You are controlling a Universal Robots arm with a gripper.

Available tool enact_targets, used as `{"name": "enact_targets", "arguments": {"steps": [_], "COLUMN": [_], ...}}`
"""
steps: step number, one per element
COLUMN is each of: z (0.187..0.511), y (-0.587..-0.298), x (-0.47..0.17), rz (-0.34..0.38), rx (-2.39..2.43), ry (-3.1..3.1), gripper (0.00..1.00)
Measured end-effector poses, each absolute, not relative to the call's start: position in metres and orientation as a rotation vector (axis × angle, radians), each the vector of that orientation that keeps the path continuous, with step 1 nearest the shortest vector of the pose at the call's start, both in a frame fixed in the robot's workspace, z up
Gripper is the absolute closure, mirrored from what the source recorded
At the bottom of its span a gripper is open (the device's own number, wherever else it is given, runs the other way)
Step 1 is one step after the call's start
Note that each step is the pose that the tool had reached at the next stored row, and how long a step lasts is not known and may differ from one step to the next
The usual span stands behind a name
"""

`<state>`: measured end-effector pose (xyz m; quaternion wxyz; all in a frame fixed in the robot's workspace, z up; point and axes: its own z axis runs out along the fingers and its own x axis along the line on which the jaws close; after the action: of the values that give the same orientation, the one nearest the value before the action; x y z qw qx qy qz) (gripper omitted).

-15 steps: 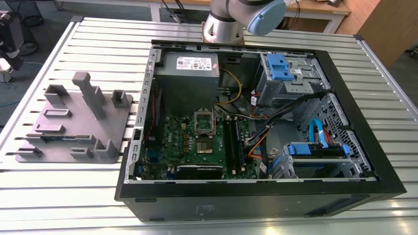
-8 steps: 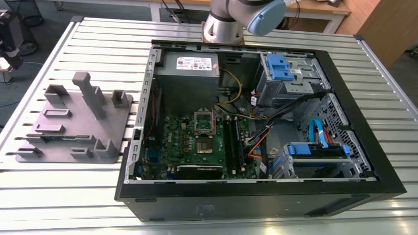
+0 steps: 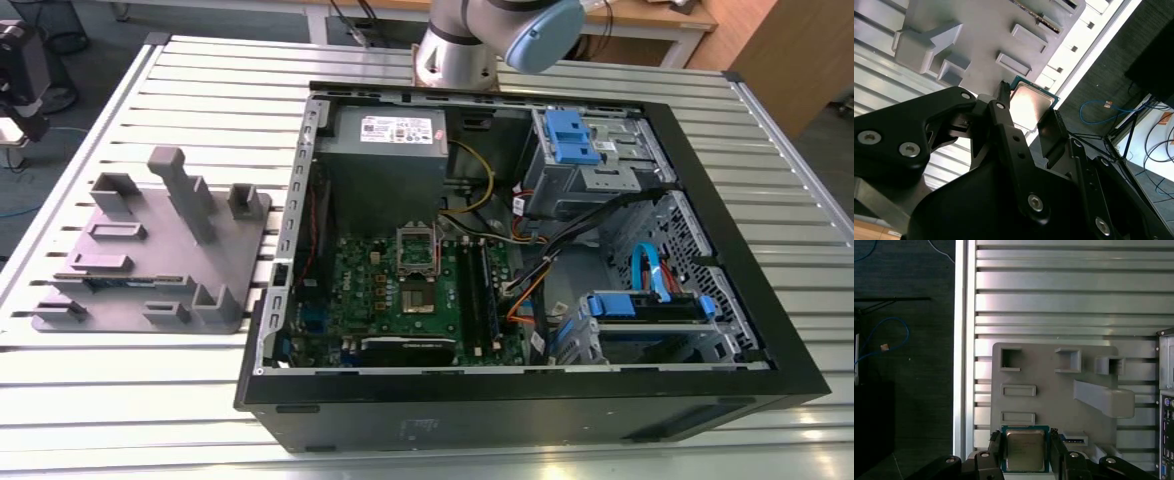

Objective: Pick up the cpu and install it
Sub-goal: 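Pick up the cpu and move it towards the insertion slot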

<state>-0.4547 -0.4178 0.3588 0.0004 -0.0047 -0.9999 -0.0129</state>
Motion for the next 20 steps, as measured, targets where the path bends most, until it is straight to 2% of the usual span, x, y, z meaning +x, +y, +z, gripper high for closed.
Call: {"name": "enact_targets", "arguments": {"steps": [20], "z": [0.359], "y": [-0.418], "x": [-0.437], "rz": [-0.041], "rx": [-0.015], "ry": [-3.140], "gripper": [0.53]}}
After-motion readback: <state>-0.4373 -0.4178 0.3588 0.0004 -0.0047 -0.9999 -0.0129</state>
